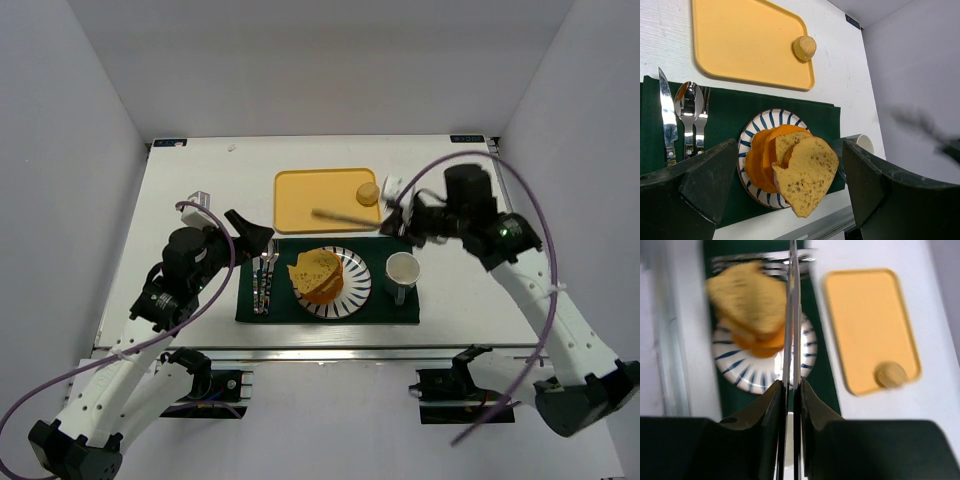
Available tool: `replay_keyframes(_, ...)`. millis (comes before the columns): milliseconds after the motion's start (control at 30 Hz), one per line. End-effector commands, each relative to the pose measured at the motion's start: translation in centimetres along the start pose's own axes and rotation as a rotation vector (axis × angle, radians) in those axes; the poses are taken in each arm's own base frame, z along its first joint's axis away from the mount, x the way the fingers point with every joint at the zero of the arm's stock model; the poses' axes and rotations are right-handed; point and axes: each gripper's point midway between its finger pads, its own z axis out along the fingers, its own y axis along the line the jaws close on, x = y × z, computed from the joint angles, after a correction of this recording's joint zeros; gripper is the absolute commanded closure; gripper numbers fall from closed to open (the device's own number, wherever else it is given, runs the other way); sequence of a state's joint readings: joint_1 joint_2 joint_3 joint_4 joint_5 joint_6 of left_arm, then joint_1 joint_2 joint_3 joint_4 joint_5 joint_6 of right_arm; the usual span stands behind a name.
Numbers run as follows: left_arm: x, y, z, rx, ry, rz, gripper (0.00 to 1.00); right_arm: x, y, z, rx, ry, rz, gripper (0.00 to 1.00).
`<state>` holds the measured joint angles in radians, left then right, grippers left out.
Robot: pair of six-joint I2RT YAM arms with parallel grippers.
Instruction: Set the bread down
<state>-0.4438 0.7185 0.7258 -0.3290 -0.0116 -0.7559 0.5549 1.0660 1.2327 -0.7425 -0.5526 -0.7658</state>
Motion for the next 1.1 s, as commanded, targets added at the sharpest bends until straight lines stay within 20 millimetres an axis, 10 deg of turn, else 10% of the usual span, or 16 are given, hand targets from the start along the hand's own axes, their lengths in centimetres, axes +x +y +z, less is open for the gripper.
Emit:
replay_keyframes(0, -0.4, -0.3, 0.1, 0.01, -0.01, 0.015, 0.06, 0.2, -9.3, -1.7, 0.263, -0.081, 0.332, 0.79)
replay_keyframes(167, -0.3, -0.5, 0.4, 0.02, 0.004, 0.031, 0.06, 13.2, -17.3, -6.6, 0.464, 0.01, 0.79, 0.9)
replay_keyframes(300, 0.5, -0.6, 0.8, 0.036, 0.041, 0.045, 0.06, 23.7, -17.1, -6.2, 0.645, 0.187, 0.881, 0.89)
replay_keyframes(433, 1.1, -0.5, 1.1, 0.041, 0.068, 0.05, 0.06, 29.6, -15.6, -6.1, 0.796, 0.292, 0.932, 0.87)
replay_keyframes(767, 4.3, 0.1, 2.7, 0.055, 0.214, 0.075, 0.08, 36.4, -9.8, -3.3, 0.726, 0.455, 1.045, 0.4)
replay_keyframes(1067, 5.2, 0.4, 2.5, 0.056, 0.263, 0.095, 0.08, 33.6, -11.2, -4.3, 0.63, 0.425, 0.99, 0.11)
